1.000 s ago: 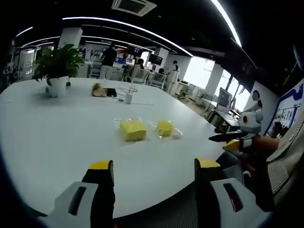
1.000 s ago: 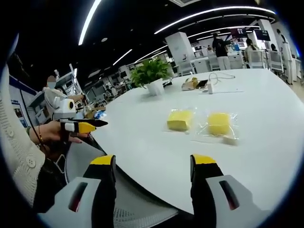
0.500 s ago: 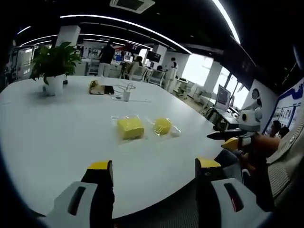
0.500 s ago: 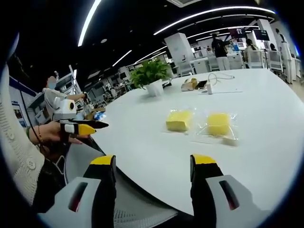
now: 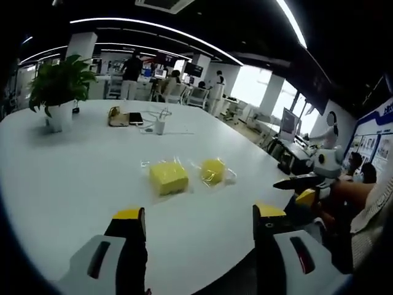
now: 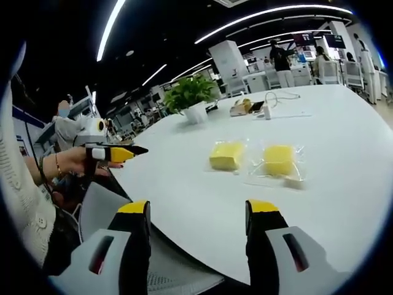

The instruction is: Compare the silicone blocks by pressing each to a similar depth, holding the contact briefly, and releasing to observe deformation and rebound differences across the visible hardness samples.

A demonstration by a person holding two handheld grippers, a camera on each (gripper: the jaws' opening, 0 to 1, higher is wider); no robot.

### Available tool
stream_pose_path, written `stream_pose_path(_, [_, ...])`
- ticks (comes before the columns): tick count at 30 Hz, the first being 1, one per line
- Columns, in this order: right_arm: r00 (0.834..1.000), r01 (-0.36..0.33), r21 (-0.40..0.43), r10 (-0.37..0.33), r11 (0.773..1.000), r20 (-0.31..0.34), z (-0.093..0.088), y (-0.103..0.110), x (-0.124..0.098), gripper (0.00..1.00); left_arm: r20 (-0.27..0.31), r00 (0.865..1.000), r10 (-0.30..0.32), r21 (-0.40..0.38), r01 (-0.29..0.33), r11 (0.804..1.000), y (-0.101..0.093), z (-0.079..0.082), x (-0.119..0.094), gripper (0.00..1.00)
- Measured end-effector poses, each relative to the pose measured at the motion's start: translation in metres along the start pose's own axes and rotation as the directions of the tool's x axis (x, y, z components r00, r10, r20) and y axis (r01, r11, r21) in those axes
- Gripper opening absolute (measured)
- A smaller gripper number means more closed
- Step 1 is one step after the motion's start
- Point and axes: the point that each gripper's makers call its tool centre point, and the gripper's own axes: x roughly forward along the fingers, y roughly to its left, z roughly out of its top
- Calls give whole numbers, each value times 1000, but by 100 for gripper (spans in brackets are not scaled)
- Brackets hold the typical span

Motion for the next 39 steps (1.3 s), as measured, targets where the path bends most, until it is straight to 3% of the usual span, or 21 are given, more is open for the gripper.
stream_pose_path(6, [1000, 3, -2, -3, 1000, -20, 2, -5, 7, 58, 21, 999, -28, -31, 28, 999, 13, 21, 32, 69])
stream_pose_path(12, [999, 8, 6, -7, 1000, -37, 6, -12, 15, 58, 3, 999, -35, -37, 35, 999, 33, 31, 65, 69])
stream_pose_path(20, [998, 33, 22, -32, 999, -56, 9, -24, 22, 58, -17, 999, -49, -51, 48, 998, 61, 36, 102, 69])
stream_pose_path(27, [996, 58, 36, -55, 998, -76, 8, -31, 27, 58, -21, 998, -66, -111, 63, 992, 84, 37, 137, 68])
stream_pose_path(32, [993, 79, 38, -75, 996, -93, 6, -38, 30, 58, -16, 996, -88, -192, 84, 978, 103, 37, 168, 68])
stream_pose_path(36, [991, 100, 43, -96, 994, -96, 7, -44, 29, 58, 9, 994, -106, -289, 104, 951, 116, 37, 188, 69])
stream_pose_path(39, [989, 119, 46, -114, 992, -98, 6, -47, 29, 58, 23, 994, -105, -299, 107, 948, 126, 38, 200, 68])
